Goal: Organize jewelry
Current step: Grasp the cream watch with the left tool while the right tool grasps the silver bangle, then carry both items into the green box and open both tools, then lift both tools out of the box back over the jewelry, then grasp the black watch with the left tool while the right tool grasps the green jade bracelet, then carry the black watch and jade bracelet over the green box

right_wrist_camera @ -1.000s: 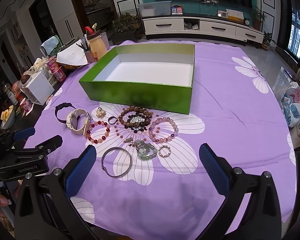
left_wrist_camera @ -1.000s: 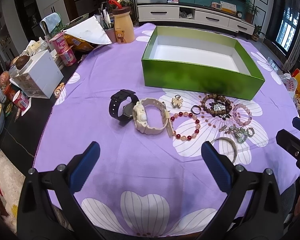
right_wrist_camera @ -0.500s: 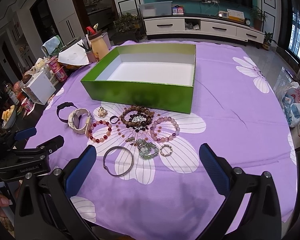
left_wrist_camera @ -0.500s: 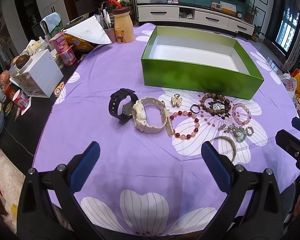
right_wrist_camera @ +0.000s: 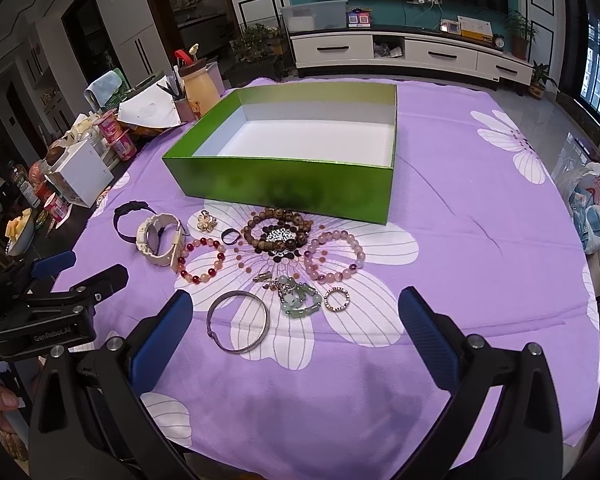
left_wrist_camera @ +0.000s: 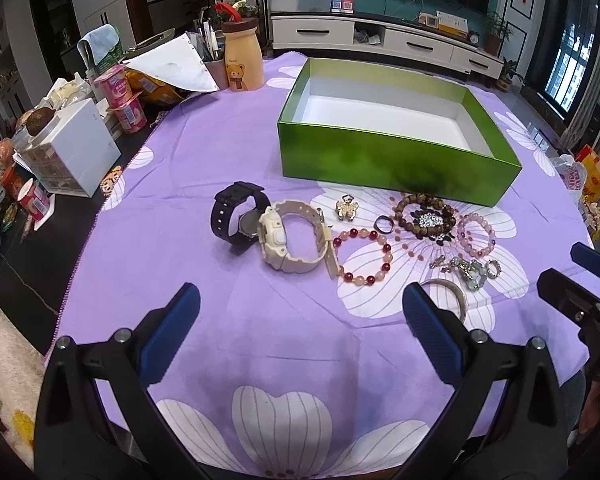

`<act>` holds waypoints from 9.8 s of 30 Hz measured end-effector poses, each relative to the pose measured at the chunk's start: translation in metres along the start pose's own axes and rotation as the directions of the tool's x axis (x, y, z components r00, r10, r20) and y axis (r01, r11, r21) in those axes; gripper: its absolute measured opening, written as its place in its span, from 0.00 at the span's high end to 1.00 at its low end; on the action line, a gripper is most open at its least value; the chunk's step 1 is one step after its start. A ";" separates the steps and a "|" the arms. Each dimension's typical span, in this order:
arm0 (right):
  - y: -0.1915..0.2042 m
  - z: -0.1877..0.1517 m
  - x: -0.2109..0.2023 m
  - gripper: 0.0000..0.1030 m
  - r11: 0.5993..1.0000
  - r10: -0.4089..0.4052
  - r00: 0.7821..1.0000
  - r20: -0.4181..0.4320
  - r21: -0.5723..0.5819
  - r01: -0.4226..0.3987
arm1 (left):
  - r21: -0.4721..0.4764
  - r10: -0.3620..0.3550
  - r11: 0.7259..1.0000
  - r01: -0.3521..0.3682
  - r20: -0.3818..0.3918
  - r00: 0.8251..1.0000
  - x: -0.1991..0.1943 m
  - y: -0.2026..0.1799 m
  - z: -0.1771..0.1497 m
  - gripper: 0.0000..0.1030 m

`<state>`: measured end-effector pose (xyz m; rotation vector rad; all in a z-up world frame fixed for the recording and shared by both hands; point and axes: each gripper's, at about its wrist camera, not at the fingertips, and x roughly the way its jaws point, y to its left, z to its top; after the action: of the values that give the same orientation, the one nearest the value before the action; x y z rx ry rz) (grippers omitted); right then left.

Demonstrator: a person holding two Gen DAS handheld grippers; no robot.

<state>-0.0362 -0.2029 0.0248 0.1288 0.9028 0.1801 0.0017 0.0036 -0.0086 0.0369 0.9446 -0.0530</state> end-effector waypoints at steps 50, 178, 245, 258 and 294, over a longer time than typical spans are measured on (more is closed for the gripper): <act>0.040 -0.025 0.091 0.97 0.969 -0.010 0.997 -0.080 -0.246 -0.010 | -0.101 -0.087 0.991 0.088 0.021 0.996 0.090 0.038 0.013 0.82; -0.006 -0.003 0.052 0.40 0.998 0.008 1.000 -0.002 -0.065 -0.008 | -0.116 -0.008 0.993 0.027 0.159 0.987 0.017 0.058 -0.016 0.10; 0.019 0.007 0.048 0.82 0.974 0.144 0.989 0.046 -0.183 -0.133 | -0.058 -0.120 0.989 0.134 0.198 0.973 0.028 0.044 0.019 0.91; 0.005 0.026 0.029 0.82 0.978 0.153 0.981 0.121 -0.161 -0.132 | -0.008 -0.135 0.990 0.140 0.219 0.966 0.017 0.029 0.036 0.91; -0.031 0.112 0.065 0.82 0.989 0.095 0.975 0.202 -0.131 -0.070 | 0.078 -0.108 0.993 0.091 0.253 0.961 0.074 -0.015 0.170 0.91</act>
<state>0.0943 -0.2237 0.0379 0.0691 0.6763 0.2938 0.1810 -0.0228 0.0308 0.0422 0.6842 -0.1784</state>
